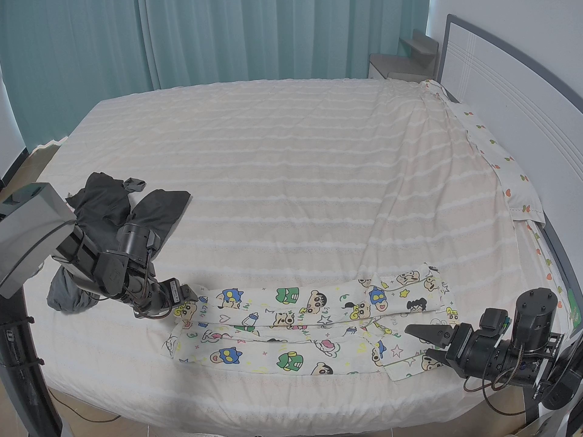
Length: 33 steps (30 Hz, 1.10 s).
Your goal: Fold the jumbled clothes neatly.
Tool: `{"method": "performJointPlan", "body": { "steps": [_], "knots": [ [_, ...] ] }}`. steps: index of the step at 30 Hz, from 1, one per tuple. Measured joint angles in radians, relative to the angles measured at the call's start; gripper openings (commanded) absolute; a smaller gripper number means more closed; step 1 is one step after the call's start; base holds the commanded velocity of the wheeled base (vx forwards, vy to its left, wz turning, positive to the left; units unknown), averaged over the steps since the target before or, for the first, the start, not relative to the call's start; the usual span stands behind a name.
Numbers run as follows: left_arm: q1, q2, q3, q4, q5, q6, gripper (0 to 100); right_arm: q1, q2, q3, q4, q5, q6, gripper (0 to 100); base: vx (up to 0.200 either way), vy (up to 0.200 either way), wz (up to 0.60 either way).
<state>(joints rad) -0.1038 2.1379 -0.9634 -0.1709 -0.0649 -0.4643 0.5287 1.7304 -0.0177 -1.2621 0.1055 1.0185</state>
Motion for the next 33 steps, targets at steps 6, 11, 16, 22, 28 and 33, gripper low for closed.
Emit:
{"method": "performJointPlan", "body": {
  "steps": [6, 11, 16, 22, 28, 33],
  "knots": [
    [-0.002, 0.077, -0.038, 0.004, 0.111, -0.003, 100, 0.0, 0.001, 0.0, 0.0, 0.0, 0.0, 100, 0.0, 0.0, 0.0],
    [0.017, 0.095, -0.042, 0.008, 0.116, -0.004, 100, 0.0, 0.001, 0.0, 0.0, 0.0, 0.0, 100, 0.0, 0.0, 0.0],
    [0.041, 0.07, -0.04, 0.02, 0.113, -0.004, 100, 0.0, 0.001, 0.0, 0.0, 0.0, 0.0, 100, 0.0, 0.0, 0.0],
    [0.053, -0.001, -0.027, 0.053, 0.022, -0.007, 100, 0.0, 0.001, 0.0, 0.0, 0.0, 0.0, 100, 0.0, 0.0, 0.0],
    [0.024, -0.058, -0.004, 0.051, -0.048, 0.001, 100, 0.0, 0.001, 0.0, 0.0, 0.0, 0.0, 100, 0.0, 0.0, 0.0],
    [-0.003, -0.039, 0.0, 0.024, -0.044, 0.064, 100, 0.0, 0.001, 0.0, 0.0, 0.0, 0.0, 100, 0.0, 0.0, 0.0]
  ]
}}
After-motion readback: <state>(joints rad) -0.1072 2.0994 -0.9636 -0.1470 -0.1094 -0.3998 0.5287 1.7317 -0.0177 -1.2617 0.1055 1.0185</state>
